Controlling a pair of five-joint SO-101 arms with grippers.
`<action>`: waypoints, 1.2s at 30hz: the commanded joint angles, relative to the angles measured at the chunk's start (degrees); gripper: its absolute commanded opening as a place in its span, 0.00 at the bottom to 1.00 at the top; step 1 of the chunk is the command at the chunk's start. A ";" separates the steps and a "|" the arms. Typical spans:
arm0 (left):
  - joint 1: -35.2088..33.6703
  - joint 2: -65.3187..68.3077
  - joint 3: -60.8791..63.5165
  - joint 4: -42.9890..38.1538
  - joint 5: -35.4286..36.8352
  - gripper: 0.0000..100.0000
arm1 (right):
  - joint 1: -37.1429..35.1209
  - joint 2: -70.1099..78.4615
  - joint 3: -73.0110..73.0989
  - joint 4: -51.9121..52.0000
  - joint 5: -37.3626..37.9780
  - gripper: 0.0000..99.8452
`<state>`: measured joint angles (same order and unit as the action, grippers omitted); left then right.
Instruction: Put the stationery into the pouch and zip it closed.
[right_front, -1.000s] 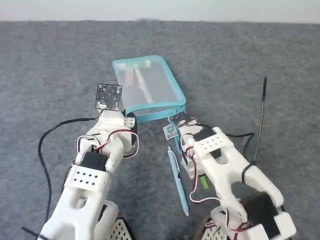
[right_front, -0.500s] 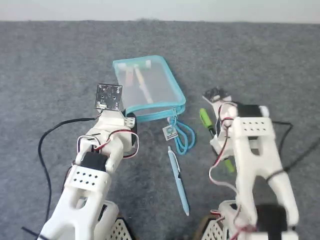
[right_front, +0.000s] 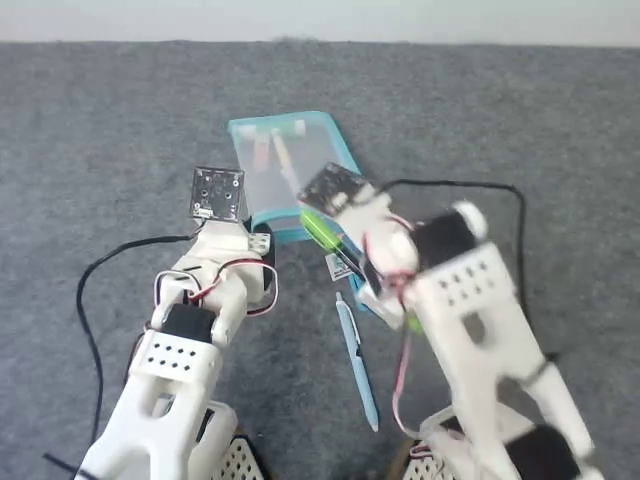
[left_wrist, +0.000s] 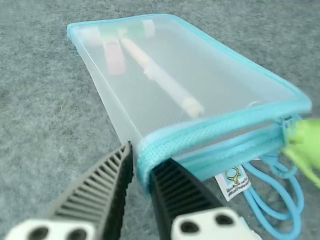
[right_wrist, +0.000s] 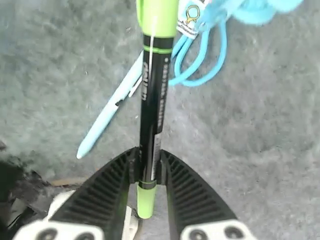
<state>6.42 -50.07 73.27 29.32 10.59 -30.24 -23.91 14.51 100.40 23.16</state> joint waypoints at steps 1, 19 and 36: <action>0.18 -1.23 -1.01 -2.02 -0.53 0.01 | -0.31 12.53 -9.93 2.15 -4.22 0.01; 0.18 -1.23 -1.01 -2.11 -0.62 0.01 | -0.13 16.92 -8.18 2.51 -4.92 0.01; 0.09 -1.23 -1.01 -2.11 -0.62 0.01 | 0.22 12.70 -0.44 2.33 -2.81 0.01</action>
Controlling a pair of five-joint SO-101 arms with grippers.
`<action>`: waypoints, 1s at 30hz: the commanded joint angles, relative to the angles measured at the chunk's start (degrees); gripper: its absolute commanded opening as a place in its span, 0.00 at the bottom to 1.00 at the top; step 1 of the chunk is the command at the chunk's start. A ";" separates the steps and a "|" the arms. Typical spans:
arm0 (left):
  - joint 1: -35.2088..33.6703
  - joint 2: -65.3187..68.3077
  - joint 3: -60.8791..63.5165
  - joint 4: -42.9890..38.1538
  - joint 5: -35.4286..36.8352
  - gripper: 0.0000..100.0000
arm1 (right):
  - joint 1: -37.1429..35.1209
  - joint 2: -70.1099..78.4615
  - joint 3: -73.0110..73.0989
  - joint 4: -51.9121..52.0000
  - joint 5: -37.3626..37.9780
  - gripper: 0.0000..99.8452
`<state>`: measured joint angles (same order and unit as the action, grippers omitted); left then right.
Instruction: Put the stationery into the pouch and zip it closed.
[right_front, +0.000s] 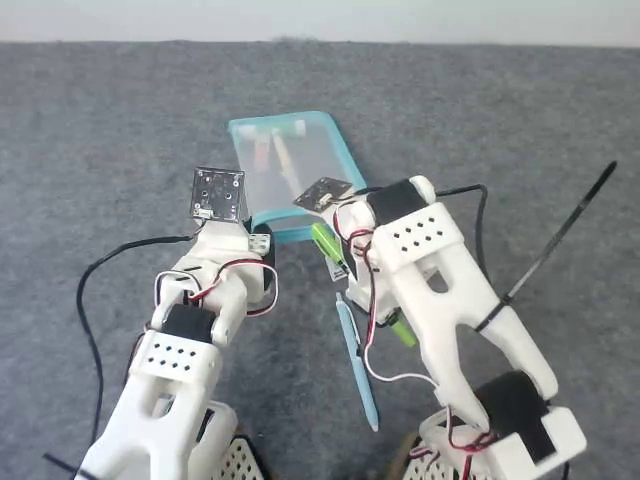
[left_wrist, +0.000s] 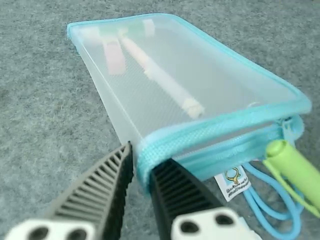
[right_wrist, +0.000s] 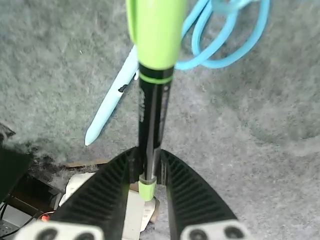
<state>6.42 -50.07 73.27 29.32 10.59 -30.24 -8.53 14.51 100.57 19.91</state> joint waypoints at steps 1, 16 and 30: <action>0.18 -1.23 -1.01 -2.11 -0.62 0.01 | 0.22 -1.89 -0.79 2.15 0.44 0.01; -0.09 -1.23 -1.01 -2.02 -0.62 0.01 | 0.31 15.08 -18.29 2.42 -3.16 0.01; 0.26 -1.32 -0.04 -2.11 -0.79 0.01 | 4.79 29.41 -48.97 2.07 -12.92 0.01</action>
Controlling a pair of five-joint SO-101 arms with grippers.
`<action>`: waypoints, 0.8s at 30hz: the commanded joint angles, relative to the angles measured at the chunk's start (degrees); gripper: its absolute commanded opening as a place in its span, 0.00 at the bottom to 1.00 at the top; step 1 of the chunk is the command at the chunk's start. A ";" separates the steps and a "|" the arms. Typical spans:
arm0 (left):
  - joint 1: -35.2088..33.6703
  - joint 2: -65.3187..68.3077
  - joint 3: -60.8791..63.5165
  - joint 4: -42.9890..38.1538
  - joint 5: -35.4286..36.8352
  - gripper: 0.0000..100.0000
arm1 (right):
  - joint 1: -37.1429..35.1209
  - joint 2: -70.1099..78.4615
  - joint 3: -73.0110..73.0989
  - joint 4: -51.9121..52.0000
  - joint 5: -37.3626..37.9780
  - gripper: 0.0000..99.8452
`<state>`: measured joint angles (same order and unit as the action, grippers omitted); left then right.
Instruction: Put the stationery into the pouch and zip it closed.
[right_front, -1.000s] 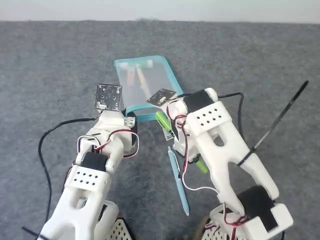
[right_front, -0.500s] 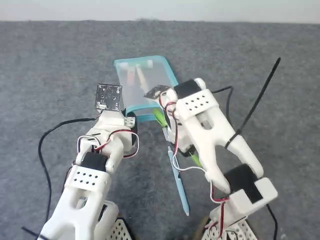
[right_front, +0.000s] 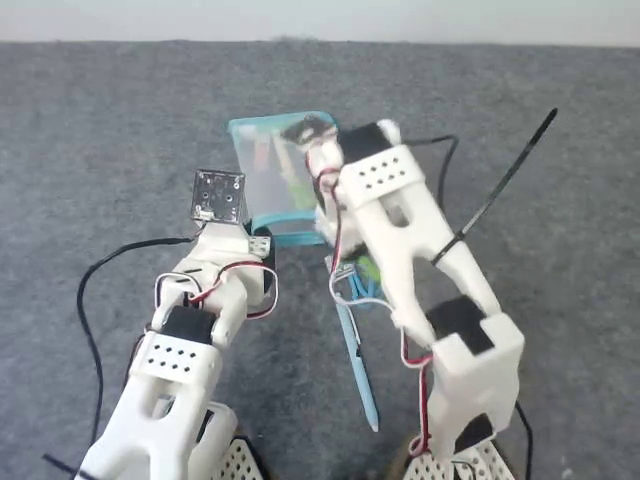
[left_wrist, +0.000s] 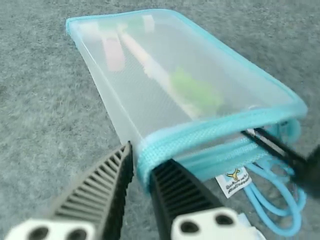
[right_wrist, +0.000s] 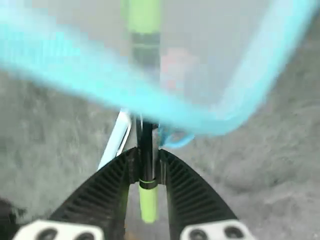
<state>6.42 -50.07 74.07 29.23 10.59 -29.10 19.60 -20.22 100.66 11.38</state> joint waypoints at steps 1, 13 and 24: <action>0.26 -1.32 -0.84 -2.02 -0.79 0.01 | 4.09 2.33 -17.85 1.98 -5.36 0.01; 0.26 -1.32 -0.84 -2.02 -2.11 0.01 | 1.19 12.00 -33.76 2.15 -4.40 0.22; 0.26 -1.41 -1.19 -3.34 -2.02 0.01 | -0.84 -5.85 -18.90 2.33 -2.81 0.24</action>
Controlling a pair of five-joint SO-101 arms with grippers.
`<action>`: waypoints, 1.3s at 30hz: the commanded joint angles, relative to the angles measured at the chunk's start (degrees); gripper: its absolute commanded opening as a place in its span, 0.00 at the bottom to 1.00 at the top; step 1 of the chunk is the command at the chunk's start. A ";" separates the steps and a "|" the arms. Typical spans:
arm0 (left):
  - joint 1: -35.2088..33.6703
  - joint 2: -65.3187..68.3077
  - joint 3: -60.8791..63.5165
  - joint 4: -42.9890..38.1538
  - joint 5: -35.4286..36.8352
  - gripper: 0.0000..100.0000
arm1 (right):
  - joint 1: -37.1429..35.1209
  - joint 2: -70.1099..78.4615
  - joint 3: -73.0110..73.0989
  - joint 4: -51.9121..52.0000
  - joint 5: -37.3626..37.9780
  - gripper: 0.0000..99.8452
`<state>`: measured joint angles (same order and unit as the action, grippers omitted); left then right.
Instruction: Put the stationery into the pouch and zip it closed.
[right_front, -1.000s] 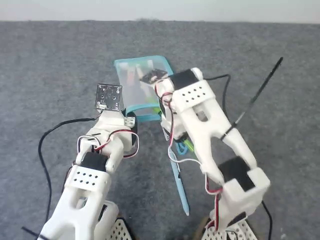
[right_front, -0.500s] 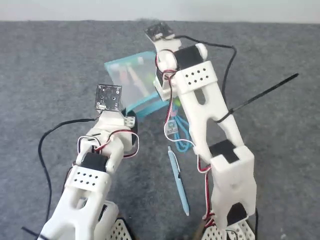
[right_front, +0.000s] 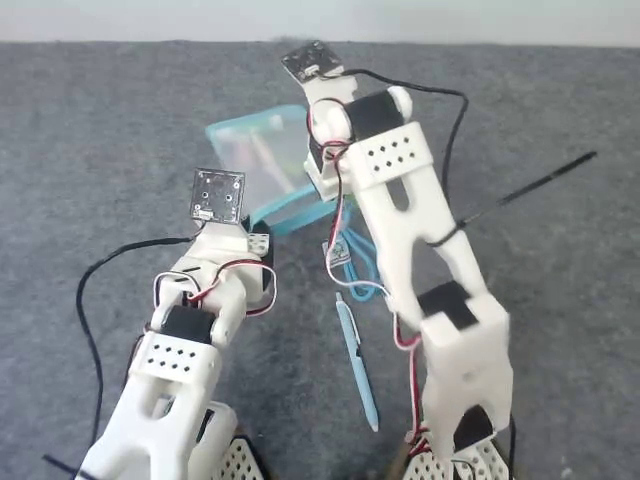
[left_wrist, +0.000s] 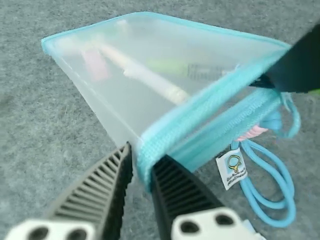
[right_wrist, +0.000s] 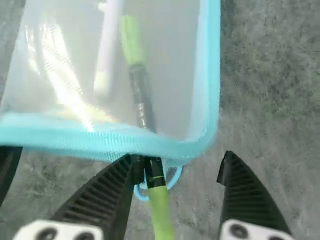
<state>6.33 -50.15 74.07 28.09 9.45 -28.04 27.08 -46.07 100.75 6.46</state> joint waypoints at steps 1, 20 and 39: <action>0.35 -1.23 -1.19 -2.55 -0.88 0.01 | -2.24 -16.48 10.02 2.24 2.29 0.24; 0.79 -1.32 -2.77 -2.20 -0.70 0.01 | -1.80 -43.30 71.38 -12.70 4.84 0.24; -11.69 -1.49 -5.05 -2.20 -0.97 0.01 | -15.34 -43.12 84.57 -28.00 -10.46 0.24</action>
<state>-4.22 -50.15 72.92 27.38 8.84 -42.90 -13.36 38.68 73.49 -0.57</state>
